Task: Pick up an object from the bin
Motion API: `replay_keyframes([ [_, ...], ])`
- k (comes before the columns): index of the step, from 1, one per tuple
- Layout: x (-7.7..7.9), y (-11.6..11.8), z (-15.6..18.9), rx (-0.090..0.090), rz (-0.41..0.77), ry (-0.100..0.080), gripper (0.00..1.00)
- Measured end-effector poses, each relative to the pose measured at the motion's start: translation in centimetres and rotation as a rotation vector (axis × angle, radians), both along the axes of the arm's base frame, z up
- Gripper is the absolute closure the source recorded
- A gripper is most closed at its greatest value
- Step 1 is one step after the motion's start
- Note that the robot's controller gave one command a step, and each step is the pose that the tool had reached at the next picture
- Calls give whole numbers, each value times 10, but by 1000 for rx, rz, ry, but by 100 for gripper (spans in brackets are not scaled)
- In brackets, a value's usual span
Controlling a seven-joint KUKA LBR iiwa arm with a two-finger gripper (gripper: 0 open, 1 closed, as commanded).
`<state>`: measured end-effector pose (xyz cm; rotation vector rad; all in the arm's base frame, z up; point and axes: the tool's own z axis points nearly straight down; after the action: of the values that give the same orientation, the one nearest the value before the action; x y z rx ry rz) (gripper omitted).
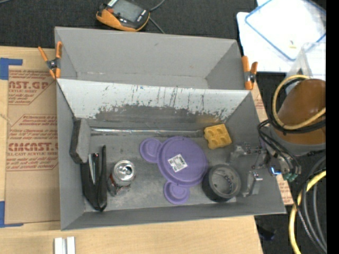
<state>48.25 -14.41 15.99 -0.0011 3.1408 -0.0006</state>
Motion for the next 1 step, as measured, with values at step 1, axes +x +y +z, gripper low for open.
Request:
replay_keyframes([
  [1, 0, 0, 0, 0, -1, 0, 0],
])
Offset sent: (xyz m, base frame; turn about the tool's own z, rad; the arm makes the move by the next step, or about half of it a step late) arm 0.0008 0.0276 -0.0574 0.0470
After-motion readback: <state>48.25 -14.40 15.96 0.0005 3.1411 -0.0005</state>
